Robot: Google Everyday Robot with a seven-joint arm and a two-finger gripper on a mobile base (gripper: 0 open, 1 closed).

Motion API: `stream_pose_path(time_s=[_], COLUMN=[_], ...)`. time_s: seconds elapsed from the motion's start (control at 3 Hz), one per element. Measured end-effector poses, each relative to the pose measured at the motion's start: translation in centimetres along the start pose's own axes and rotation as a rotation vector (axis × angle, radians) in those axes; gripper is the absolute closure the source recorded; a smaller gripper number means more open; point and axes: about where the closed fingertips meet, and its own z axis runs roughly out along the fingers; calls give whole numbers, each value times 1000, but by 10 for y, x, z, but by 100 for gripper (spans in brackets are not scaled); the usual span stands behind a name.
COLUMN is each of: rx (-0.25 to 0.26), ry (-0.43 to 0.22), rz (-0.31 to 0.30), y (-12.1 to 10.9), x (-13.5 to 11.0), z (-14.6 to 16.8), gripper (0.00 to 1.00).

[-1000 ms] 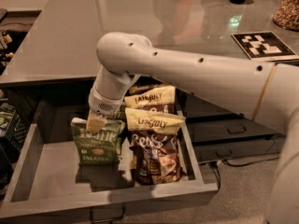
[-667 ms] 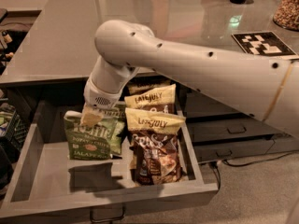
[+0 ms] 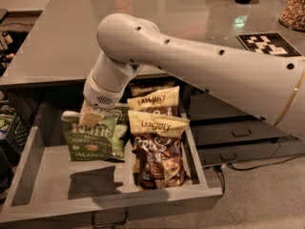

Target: Pick green jalapeno chip bag from top drawer and place on counter

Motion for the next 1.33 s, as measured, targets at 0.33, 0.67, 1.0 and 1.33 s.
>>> stream_pose_path(time_s=[0.33, 0.67, 1.0, 1.33], rx=[23, 59, 83, 85], ry=[-2, 2, 4, 5], rz=[0, -45, -93, -96], y=[6, 21, 36, 37], x=[-11, -42, -71, -72], z=[-16, -42, -61, -63], gripper=[100, 100, 100, 100])
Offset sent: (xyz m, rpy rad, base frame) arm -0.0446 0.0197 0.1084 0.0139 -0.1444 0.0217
